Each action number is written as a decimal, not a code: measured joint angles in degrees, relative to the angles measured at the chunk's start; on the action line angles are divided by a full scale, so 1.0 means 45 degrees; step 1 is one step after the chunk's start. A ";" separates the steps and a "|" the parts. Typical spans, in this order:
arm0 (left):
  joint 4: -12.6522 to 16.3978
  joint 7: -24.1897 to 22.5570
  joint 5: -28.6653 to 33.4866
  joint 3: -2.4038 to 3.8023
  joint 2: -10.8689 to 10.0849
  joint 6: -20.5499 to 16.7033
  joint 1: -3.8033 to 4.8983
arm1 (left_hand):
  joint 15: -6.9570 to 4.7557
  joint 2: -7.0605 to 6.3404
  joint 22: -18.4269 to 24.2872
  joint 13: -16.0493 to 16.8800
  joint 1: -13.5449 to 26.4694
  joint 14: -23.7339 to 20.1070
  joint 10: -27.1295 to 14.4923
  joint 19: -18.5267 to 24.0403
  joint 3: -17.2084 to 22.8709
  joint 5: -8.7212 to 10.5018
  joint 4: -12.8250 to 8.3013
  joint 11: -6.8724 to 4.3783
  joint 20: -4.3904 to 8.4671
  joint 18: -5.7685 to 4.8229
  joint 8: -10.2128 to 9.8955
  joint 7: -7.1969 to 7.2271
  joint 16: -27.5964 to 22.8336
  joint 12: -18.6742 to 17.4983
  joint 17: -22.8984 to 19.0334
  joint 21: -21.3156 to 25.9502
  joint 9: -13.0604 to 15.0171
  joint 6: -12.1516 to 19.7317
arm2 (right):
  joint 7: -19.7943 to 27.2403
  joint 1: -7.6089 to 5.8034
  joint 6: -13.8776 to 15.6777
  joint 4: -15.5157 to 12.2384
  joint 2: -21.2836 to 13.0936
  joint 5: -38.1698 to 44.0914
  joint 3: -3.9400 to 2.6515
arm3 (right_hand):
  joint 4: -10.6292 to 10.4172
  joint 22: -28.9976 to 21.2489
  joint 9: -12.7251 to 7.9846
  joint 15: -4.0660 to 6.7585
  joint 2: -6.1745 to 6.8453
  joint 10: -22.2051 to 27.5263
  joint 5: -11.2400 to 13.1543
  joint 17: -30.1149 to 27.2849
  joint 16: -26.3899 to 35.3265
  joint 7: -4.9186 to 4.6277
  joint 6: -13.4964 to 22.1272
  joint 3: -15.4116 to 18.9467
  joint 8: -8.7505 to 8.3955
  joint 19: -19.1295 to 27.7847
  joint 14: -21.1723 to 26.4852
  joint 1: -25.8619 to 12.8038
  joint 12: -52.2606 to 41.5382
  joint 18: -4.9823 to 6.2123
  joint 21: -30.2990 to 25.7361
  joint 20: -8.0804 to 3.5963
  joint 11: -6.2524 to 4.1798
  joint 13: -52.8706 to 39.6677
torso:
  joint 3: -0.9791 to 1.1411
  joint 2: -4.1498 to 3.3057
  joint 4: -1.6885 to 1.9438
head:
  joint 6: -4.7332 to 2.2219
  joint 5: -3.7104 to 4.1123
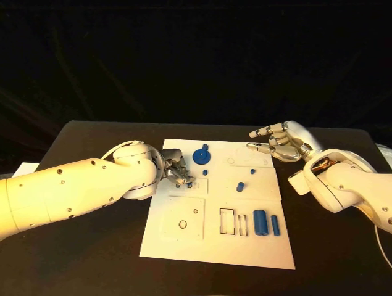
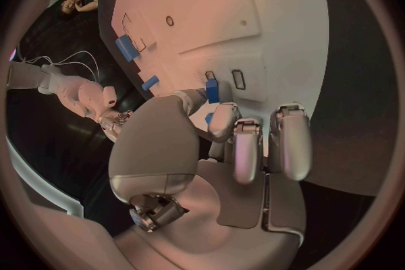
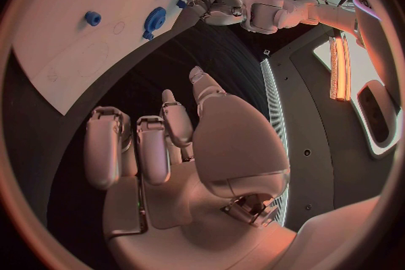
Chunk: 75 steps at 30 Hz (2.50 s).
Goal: Assemble the parts on the task board
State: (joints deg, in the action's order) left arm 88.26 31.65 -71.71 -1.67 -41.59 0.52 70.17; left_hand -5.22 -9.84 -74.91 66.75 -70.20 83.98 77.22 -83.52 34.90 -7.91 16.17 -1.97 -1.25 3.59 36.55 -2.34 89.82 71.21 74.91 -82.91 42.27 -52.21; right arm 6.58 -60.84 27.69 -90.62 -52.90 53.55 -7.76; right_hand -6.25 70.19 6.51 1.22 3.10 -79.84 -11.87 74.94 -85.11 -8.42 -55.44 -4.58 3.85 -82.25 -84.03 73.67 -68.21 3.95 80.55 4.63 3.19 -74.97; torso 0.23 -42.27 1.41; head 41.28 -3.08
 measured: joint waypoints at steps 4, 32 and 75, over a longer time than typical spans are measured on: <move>-0.0007 0.0019 -0.0016 0.0011 0.0029 0.0203 0.0001 | 0.0000 -0.0079 0.0000 0.0000 0.0079 0.0000 -0.0001 0.0000 0.0069 0.0002 -0.0068 0.0001 0.0000 -0.0001 0.0000 -0.0001 0.0000 0.0000 0.0000 0.0000 0.0000 0.0000 | -0.0001 0.0002 -0.0006 0.0000 0.0000 0.0000 0.0000 | 0.0000 0.0000 -0.0001 0.0000 0.0000 0.0000 0.0000 0.0000 0.0000 0.0000 0.0000 0.0000 0.0000 0.0000 0.0000 0.0000 0.0000 -0.0001 0.0000 0.0001 0.0000 0.0000 | 0.0000 0.0000 0.0000 | 0.0007 0.0018; -0.0021 0.0232 0.0323 0.0068 0.0064 0.0780 0.0028 | 0.0000 -0.0021 0.0001 0.0016 0.0127 0.0000 -0.0001 0.0000 0.0156 0.0046 -0.0155 0.0001 0.0001 -0.0002 0.0003 -0.0026 0.0000 0.0000 0.0008 0.0001 0.0035 -0.0019 | -0.0040 0.0024 -0.0095 0.0089 -0.0010 -0.0005 0.0002 | -0.0034 -0.0032 -0.0006 0.0000 0.0001 -0.0001 0.0000 -0.0004 0.0076 0.0000 0.0000 0.0034 0.0000 0.0000 0.0000 0.0001 0.0000 0.0000 0.0000 0.0000 0.0000 0.0000 | -0.0009 0.0006 0.0004 | 0.0020 0.0048; -0.1001 0.0881 0.0931 0.0097 0.0804 0.1427 0.0259 | -0.0092 -0.0076 0.0001 0.0741 0.1783 -0.0001 0.0517 -0.0094 -0.2267 0.0143 -0.0093 -0.0246 0.0094 0.0000 -0.0247 0.0382 0.0000 0.0550 0.0002 0.0001 0.0028 -0.1029 | -0.0060 0.0030 -0.0210 0.0086 0.0053 -0.0008 0.0010 | 0.0002 -0.0175 -0.0002 0.0000 -0.0117 0.0081 -0.0123 -0.0007 0.0126 0.0000 0.0001 0.0068 0.0000 0.0046 0.0000 0.0120 0.0204 0.0000 -0.0108 0.0046 0.0010 0.0001 | 0.0002 -0.0002 0.0001 | 0.0051 0.0043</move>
State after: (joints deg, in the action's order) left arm 83.75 35.62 -67.52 -1.23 -37.97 6.94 71.33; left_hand -5.63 -10.19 -74.90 70.09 -62.18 83.97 79.55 -83.94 24.70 -7.27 15.75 -3.08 -0.82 3.58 35.44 -0.62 89.82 73.68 74.92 -82.90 42.40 -56.84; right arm 6.31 -60.70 26.74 -90.24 -52.66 53.51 -7.71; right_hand -6.24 69.40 6.50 1.22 2.57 -79.48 -12.43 74.90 -84.54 -8.42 -55.43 -4.28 3.85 -82.04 -84.03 74.21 -67.29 3.95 80.07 4.84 3.23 -74.97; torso 0.24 -42.28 1.41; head 41.51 -2.89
